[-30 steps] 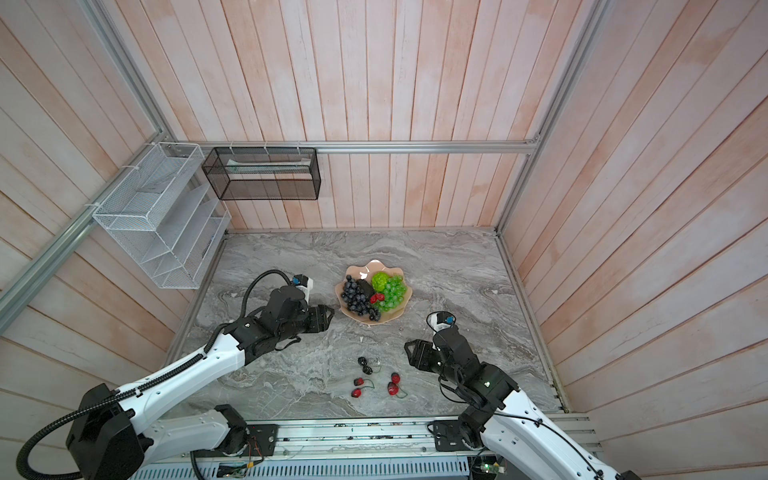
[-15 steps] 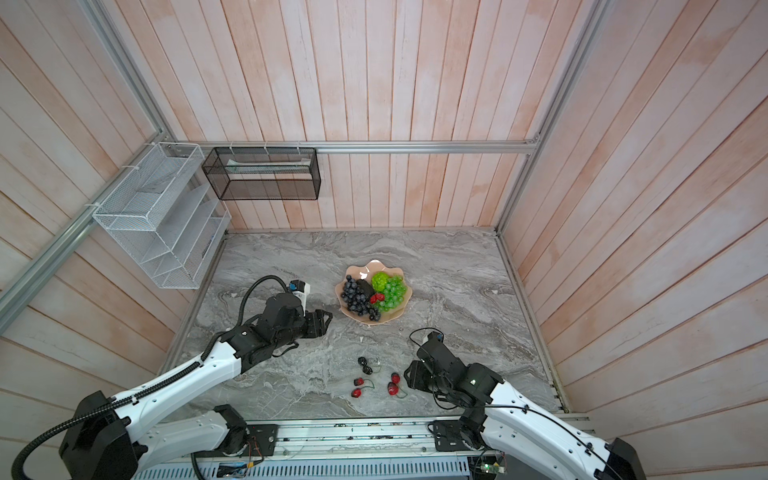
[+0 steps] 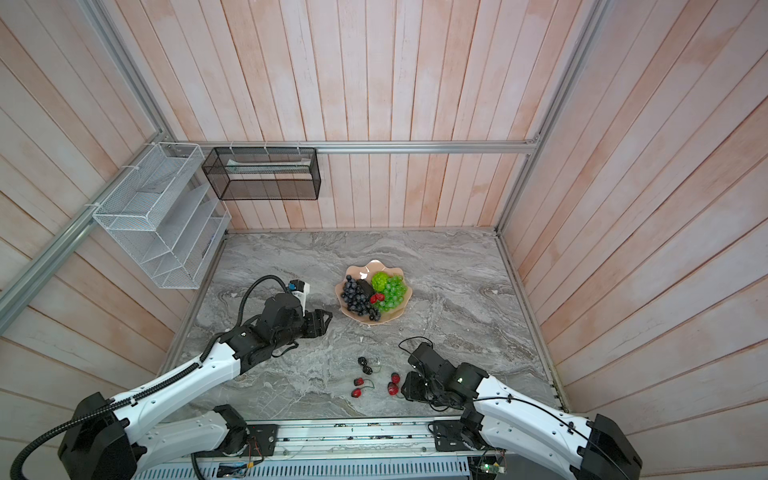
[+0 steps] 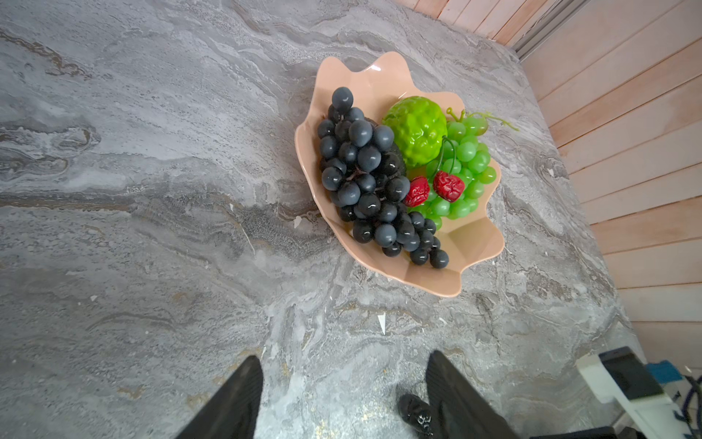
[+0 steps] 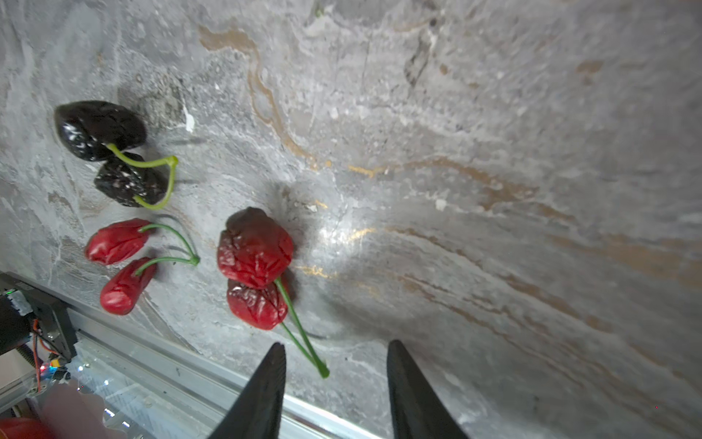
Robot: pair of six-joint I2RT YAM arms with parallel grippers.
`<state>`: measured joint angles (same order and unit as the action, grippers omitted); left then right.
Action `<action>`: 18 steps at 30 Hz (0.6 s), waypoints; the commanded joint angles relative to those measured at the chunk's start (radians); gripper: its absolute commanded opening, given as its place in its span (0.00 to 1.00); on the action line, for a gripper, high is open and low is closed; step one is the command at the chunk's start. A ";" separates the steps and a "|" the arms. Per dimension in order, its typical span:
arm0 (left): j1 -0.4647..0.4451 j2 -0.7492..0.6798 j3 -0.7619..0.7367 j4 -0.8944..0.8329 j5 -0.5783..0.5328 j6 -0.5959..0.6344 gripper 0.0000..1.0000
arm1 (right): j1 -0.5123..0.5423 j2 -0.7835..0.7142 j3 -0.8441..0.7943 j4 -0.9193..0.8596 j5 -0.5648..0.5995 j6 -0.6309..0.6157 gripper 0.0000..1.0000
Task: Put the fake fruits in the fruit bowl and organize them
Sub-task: 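Lower the right gripper onto the red cherry pair and close on its stem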
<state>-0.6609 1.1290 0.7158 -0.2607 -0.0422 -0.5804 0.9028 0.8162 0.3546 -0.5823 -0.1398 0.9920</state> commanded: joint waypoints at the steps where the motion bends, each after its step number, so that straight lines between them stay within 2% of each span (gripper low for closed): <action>1: 0.006 -0.002 -0.010 0.020 -0.020 0.002 0.70 | 0.006 0.013 -0.014 0.041 -0.021 -0.017 0.42; 18: 0.006 -0.009 -0.018 0.008 -0.031 -0.001 0.71 | 0.007 0.075 -0.049 0.168 -0.053 -0.015 0.22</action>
<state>-0.6601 1.1294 0.7158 -0.2611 -0.0448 -0.5804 0.9028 0.8829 0.3237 -0.4374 -0.1822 0.9775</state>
